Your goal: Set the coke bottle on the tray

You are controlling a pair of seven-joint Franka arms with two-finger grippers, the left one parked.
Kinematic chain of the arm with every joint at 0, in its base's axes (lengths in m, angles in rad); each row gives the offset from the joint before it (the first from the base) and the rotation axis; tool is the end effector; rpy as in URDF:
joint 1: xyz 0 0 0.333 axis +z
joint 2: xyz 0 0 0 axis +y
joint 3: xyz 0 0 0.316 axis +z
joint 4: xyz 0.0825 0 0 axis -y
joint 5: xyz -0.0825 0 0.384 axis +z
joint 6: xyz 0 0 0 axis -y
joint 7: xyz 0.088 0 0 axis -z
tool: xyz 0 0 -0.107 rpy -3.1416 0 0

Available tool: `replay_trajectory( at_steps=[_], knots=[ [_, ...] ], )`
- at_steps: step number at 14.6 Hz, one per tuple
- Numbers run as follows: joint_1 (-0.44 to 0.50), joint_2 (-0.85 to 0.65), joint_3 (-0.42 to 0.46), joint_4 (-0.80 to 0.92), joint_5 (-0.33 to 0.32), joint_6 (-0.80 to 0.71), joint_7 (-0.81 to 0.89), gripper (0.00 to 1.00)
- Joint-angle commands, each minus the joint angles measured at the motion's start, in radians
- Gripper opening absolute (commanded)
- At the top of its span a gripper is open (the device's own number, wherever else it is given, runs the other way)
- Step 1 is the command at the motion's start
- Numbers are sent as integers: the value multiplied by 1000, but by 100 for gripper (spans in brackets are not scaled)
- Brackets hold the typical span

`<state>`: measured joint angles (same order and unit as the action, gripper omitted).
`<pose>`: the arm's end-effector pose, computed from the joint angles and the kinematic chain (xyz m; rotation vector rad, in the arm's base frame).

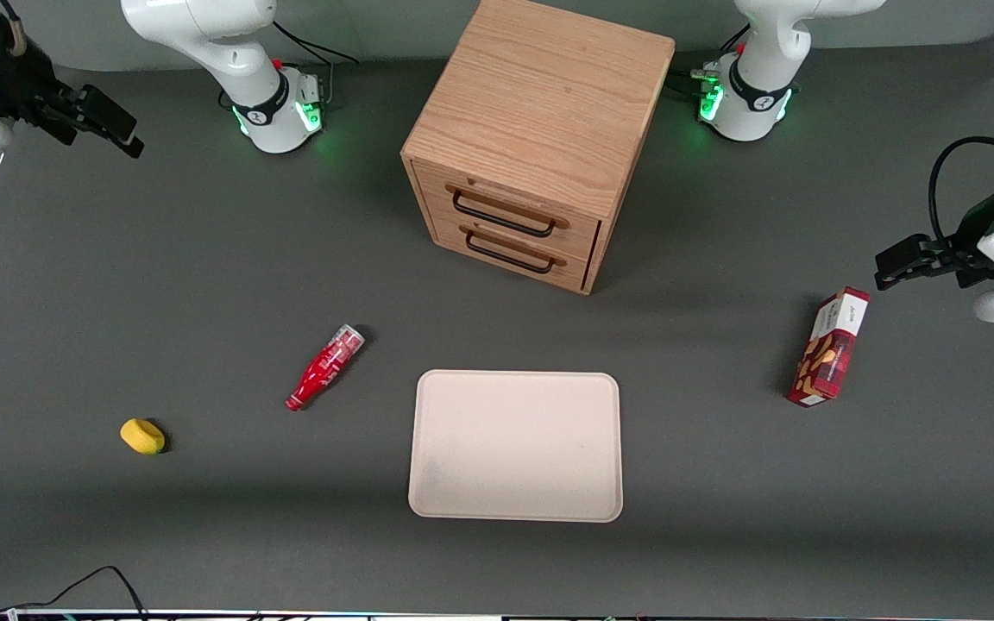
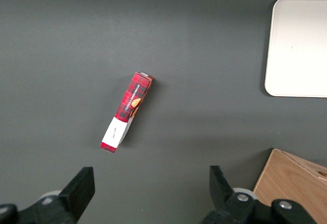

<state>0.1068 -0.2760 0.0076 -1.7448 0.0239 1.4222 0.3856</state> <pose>0.4465 0.0547 0.6697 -3.1030 0.4192 0.0791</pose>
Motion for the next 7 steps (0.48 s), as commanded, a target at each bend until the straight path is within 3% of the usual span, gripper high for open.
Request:
replay_trajectory(
  at_steps=[1, 7],
  knots=[
    [-2, 34, -15, 65, 22, -51, -2, 100],
    [7, 57, -3, 85, 22, -54, -22, 100]
  ],
)
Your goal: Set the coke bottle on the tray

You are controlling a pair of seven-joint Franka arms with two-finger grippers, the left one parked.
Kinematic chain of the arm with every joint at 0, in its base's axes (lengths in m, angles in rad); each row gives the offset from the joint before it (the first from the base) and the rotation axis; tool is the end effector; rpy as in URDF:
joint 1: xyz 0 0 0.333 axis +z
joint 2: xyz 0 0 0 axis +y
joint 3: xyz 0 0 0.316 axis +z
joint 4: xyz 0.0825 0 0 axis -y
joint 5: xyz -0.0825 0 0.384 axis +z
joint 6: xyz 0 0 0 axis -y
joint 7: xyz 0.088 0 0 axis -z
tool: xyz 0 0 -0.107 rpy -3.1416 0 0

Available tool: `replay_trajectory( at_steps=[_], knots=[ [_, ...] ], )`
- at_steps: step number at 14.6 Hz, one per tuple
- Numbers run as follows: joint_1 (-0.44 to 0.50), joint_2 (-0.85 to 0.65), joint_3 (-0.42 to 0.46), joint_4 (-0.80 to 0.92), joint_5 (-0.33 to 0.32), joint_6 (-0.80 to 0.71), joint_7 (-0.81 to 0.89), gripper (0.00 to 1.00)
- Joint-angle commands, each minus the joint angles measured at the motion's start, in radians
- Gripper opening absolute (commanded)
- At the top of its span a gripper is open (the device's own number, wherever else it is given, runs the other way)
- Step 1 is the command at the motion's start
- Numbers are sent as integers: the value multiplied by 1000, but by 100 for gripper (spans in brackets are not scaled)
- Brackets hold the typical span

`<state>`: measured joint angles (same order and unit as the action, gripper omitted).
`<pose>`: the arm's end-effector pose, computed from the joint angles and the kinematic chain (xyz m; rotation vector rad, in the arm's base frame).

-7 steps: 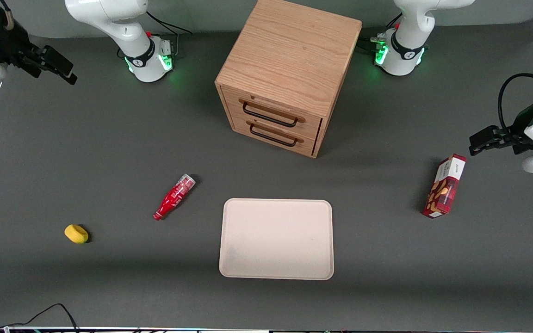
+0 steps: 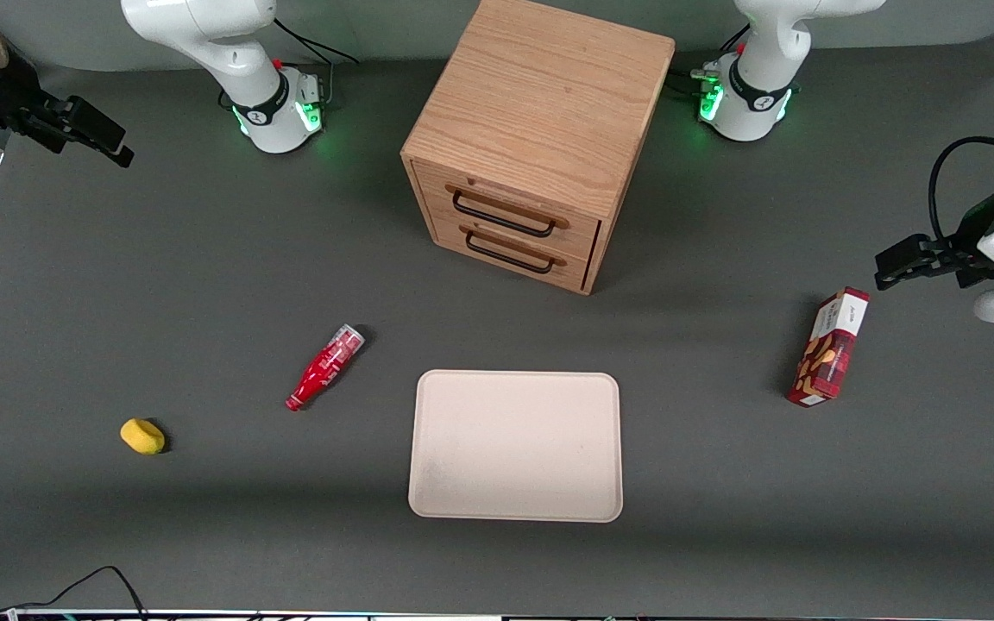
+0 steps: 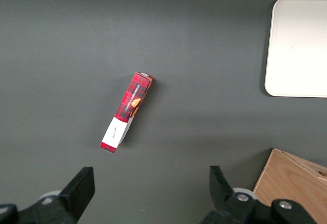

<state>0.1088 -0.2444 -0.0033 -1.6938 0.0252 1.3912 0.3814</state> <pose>0.4536 0.0509 0.6761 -3.1002 0.4242 0.0981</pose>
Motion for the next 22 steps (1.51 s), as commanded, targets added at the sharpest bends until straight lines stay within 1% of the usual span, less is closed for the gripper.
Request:
replay_trajectory(
  at_steps=[1, 3, 6, 9, 10, 11, 14, 16, 18, 20, 22],
  knots=[
    [6, 37, 11, 46, 22, -21, -4, 100],
    [8, 115, 41, 119, 24, -20, 37, 100],
    [6, 278, 120, 224, 25, 6, 227, 100],
    [6, 376, 137, 210, 27, 109, 327, 100],
    [8, 408, 137, 201, 45, 142, 352, 100],
    [5, 443, 137, 171, 56, 196, 378, 100],
    [0, 520, 137, 44, 56, 417, 433, 100],
    [2, 592, 137, 17, 58, 520, 441, 100],
    [8, 644, 137, -16, 58, 627, 523, 100],
    [9, 700, 137, -52, 42, 724, 542, 100],
    [11, 741, 137, -82, 0, 802, 545, 100]
  ],
)
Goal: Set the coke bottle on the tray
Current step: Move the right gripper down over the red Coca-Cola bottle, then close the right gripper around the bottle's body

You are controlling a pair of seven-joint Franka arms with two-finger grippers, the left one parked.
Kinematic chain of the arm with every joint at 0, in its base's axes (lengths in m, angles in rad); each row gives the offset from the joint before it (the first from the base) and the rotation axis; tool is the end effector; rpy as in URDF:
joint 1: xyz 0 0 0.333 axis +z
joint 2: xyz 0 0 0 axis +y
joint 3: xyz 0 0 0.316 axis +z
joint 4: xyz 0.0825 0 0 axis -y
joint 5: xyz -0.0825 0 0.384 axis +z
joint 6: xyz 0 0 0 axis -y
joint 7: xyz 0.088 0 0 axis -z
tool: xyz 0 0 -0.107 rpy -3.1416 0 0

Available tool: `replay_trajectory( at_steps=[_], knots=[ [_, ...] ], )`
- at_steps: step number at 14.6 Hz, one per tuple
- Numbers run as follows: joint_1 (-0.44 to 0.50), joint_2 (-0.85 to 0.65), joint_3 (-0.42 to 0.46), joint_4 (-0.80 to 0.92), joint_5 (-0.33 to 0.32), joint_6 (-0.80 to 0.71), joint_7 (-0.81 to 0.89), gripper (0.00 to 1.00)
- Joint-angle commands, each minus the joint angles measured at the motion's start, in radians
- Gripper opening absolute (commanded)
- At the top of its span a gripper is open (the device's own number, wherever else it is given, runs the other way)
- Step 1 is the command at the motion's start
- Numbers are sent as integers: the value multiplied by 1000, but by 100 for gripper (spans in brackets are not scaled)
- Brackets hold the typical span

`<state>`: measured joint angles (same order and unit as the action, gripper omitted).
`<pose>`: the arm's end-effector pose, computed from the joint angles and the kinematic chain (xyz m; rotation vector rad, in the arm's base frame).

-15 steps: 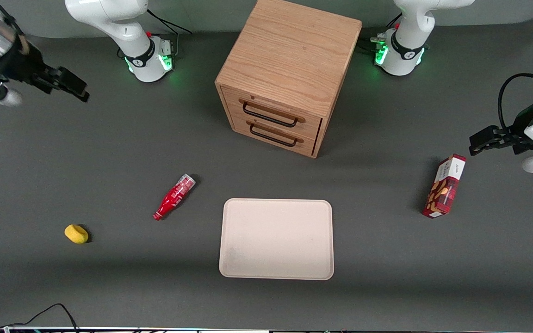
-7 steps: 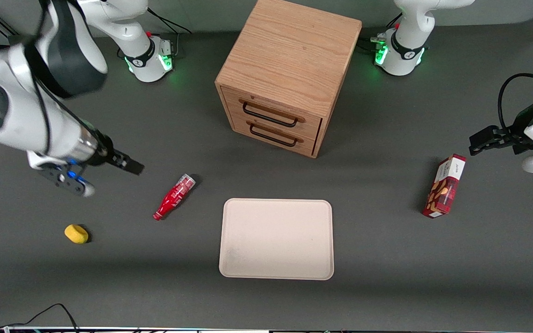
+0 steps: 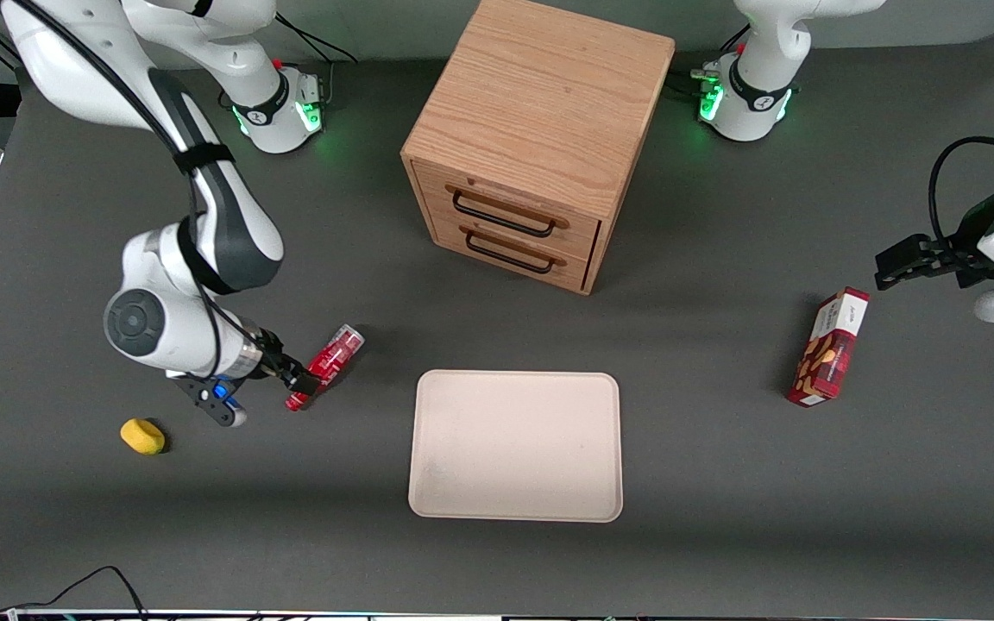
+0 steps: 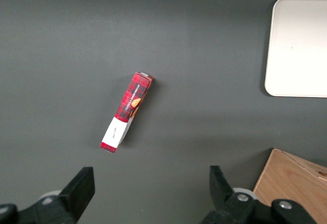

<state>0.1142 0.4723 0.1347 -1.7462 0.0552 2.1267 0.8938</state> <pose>0.6324 0.1556 0.2990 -2.9111 1.0429 0.2048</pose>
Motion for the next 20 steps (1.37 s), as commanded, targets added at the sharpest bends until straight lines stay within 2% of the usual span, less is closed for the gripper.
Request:
replay_trajectory(
  at_steps=[1, 17, 18, 19, 20],
  knots=[
    [6, 43, -1, -36, -37, 85, 31, 100],
    [9, 94, 0, -214, -37, 332, 83, 100],
    [7, 100, 0, -214, -37, 335, 82, 95],
    [7, 103, 0, -214, -37, 338, 79, 74],
    [9, 104, 0, -213, -37, 338, 73, 37]
  ],
)
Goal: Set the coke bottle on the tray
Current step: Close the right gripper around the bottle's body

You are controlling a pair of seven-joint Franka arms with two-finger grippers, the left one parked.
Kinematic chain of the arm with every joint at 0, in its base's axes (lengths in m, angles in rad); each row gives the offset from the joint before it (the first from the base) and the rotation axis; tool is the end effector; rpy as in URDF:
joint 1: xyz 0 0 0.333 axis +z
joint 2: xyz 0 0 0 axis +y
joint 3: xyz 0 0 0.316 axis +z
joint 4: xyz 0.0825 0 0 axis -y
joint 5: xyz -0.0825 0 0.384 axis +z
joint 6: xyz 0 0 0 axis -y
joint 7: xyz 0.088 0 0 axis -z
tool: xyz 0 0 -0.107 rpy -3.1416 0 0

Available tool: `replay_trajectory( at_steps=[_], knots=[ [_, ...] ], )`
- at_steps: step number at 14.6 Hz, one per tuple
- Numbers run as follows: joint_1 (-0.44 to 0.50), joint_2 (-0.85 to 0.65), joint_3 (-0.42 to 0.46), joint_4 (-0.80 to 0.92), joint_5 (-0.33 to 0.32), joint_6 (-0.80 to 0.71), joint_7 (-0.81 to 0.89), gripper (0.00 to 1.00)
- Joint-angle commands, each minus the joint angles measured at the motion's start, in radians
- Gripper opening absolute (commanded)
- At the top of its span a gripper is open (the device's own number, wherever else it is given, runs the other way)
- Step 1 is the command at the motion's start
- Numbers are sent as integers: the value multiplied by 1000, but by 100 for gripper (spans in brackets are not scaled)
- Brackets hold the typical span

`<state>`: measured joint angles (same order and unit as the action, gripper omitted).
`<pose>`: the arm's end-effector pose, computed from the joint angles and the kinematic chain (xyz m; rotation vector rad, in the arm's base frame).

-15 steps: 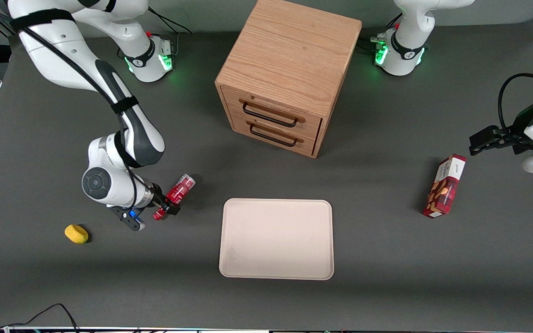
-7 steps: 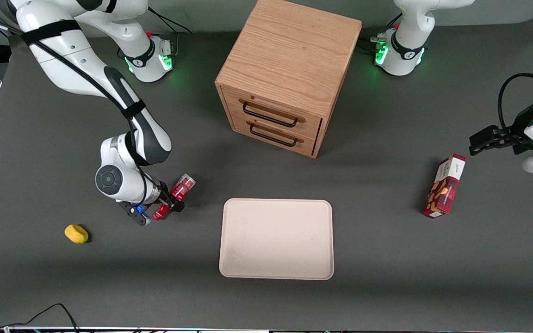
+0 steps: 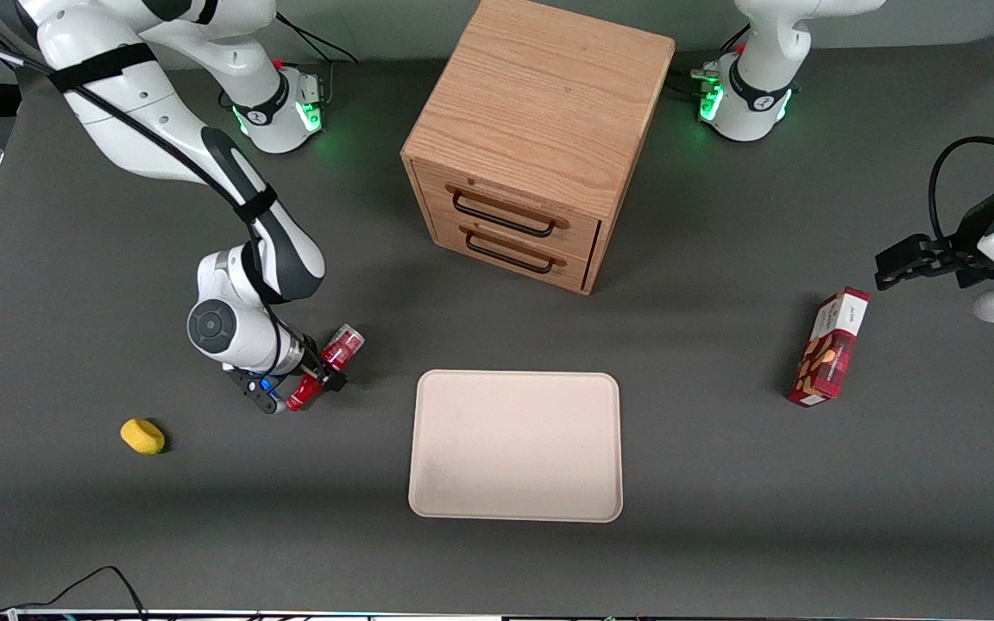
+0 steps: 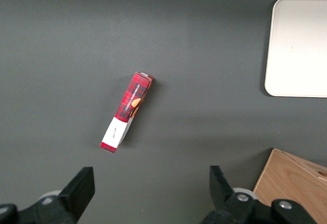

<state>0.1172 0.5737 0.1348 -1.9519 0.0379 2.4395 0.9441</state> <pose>0.5904 0.1504 0.1767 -2.8915 1.1223 0.1901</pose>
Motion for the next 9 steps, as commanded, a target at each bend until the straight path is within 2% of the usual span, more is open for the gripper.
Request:
replay_trajectory(
  at_steps=[1, 2, 5, 9],
  knots=[
    [5, 5, 2, -7, -23, 26, 18, 3],
    [10, 5, 3, -4, -24, 24, 18, 0],
    [16, -23, 5, 10, -46, -8, 12, 0],
    [-1, -158, -1, 118, -46, -331, -112, 0]
  ],
)
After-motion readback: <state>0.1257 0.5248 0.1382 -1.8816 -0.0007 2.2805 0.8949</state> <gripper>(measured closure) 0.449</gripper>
